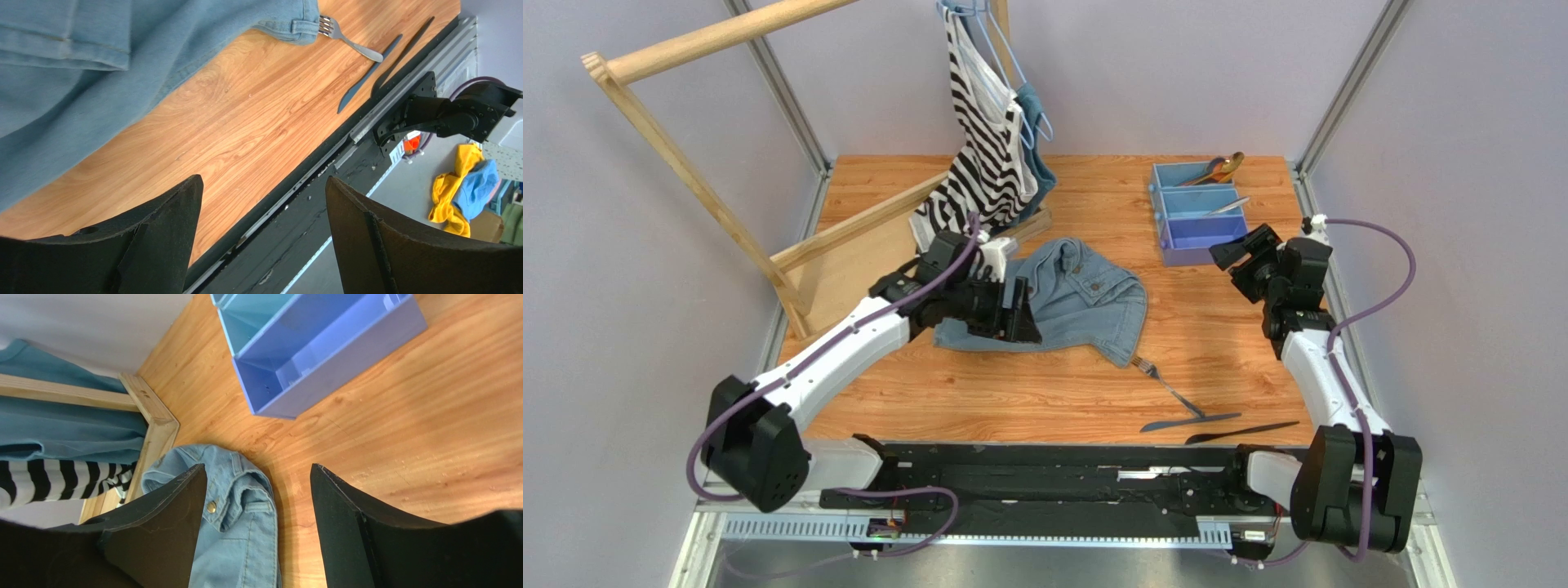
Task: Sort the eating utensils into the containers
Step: Place the fork in the storage box.
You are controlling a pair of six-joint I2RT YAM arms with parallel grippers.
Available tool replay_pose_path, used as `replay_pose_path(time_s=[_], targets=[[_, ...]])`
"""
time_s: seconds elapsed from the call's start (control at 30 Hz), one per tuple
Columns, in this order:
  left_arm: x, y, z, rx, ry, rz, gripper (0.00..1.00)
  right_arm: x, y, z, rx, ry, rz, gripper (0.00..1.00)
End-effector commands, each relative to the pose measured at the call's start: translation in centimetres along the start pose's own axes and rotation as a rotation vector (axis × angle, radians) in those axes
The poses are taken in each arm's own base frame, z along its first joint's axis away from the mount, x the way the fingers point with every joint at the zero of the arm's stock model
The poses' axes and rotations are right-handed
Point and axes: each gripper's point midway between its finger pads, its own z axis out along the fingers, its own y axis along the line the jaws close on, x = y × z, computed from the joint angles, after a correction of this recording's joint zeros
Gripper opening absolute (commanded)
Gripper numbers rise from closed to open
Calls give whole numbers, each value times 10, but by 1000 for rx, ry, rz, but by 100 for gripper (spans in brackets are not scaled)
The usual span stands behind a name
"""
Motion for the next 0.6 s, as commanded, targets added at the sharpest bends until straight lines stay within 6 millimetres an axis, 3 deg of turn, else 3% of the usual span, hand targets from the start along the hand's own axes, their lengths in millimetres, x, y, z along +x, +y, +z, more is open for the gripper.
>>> replay_pose_path(time_s=[0.0, 0.2, 0.27, 0.33, 0.37, 0.53, 0.57], targets=[[-19, -25, 25, 19, -30, -12, 81, -2, 12, -17, -62, -30, -25, 66], [-7, -53, 86, 26, 101, -13, 79, -10, 7, -38, -24, -57, -53, 68], [-9, -74, 97, 52, 112, 7, 79, -11, 3, -43, -9, -62, -53, 69], [1, -83, 116, 49, 156, 19, 79, -14, 2, -49, -5, -72, -58, 70], [-7, -93, 120, 62, 143, 25, 79, -14, 2, -51, -4, -71, -59, 70], [10, -108, 159, 38, 220, 21, 79, -22, -3, -65, -7, -99, -51, 71], [4, -115, 162, 40, 208, 27, 79, -24, -4, -67, -10, -102, -50, 72]])
